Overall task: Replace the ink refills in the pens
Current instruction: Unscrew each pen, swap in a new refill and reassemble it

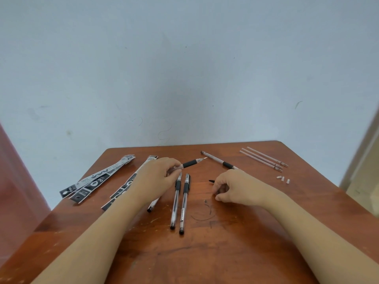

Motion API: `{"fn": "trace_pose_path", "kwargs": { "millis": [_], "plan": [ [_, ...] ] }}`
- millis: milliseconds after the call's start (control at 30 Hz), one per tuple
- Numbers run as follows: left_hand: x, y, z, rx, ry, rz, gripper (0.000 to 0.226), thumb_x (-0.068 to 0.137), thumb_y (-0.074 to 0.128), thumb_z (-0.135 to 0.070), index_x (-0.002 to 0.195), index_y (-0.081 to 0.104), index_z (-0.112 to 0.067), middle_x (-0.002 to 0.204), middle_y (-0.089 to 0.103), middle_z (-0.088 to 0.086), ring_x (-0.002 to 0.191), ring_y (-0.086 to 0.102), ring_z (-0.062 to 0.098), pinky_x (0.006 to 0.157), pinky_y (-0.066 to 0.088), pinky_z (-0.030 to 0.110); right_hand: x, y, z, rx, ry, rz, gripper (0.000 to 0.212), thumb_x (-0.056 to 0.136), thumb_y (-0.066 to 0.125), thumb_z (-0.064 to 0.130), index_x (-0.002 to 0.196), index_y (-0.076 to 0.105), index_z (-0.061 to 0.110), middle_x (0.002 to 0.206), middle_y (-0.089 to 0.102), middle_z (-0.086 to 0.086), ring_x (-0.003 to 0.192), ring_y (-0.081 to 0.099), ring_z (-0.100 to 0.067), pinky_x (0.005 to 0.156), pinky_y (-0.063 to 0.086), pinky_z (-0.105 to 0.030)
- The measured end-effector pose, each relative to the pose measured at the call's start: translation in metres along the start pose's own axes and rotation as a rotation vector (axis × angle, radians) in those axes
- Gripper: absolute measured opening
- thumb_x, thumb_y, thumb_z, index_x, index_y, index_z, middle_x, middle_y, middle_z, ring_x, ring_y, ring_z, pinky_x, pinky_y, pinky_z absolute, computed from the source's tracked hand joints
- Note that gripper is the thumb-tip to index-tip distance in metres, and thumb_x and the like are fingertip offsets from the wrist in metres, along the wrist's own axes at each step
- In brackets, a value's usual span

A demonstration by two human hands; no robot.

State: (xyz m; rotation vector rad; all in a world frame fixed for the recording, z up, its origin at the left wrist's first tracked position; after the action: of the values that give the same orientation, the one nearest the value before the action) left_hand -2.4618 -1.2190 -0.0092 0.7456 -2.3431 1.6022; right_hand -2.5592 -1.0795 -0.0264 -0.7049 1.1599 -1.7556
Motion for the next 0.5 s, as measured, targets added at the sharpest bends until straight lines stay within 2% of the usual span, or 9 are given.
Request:
{"fn": "trace_pose_path", "kwargs": {
  "millis": [167,300,367,500],
  "plan": [
    [-0.001,-0.001,-0.003,0.002,0.02,-0.005,0.018,0.089,0.052,-0.02,0.103,0.065,-0.018,0.09,0.066,-0.002,0.081,0.057,0.013,0.077,0.048,0.031,-0.001,-0.001,0.0,0.048,-0.028,-0.066,0.021,0.084,0.063,0.028,0.102,0.068,0.017,0.079,0.055,0.015,0.071,0.05,0.003,0.063,0.037,-0.008],
    [-0.001,0.0,-0.006,0.013,0.072,-0.01,0.017,0.088,0.054,-0.02,0.101,0.065,-0.018,0.086,0.061,-0.008,0.073,0.051,0.004,0.067,0.042,0.016,-0.008,-0.026,0.001,0.13,-0.041,-0.497,0.015,0.085,0.061,0.028,0.097,0.067,0.02,0.075,0.049,0.019,0.068,0.046,0.004,0.061,0.034,-0.006],
    [-0.001,0.001,-0.009,0.023,0.098,-0.011,0.015,0.087,0.056,-0.02,0.099,0.065,-0.019,0.08,0.055,-0.013,0.068,0.046,-0.001,0.063,0.034,0.01,-0.012,-0.034,0.001,0.134,-0.063,-0.62,0.017,0.085,0.062,0.024,0.102,0.066,0.021,0.075,0.044,0.018,0.066,0.043,0.004,0.062,0.033,-0.004],
    [-0.002,0.002,-0.014,0.003,0.141,-0.006,0.012,0.085,0.059,-0.018,0.094,0.066,-0.02,0.073,0.054,-0.013,0.065,0.046,-0.001,0.066,0.04,0.018,-0.007,-0.026,0.002,0.072,-0.089,-0.553,0.023,0.086,0.06,0.023,0.108,0.066,0.019,0.084,0.047,0.013,0.067,0.043,0.004,0.064,0.033,-0.01]
  ]
}}
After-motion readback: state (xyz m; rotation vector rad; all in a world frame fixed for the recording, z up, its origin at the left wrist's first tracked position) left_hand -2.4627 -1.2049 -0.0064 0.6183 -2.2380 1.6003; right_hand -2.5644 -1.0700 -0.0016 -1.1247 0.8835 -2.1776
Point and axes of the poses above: each hand's wrist, its own x-axis towards the middle knuckle, its own y-axis out of the palm, z = x × y, the point moved 5 cm from there along x, towards the middle knuckle
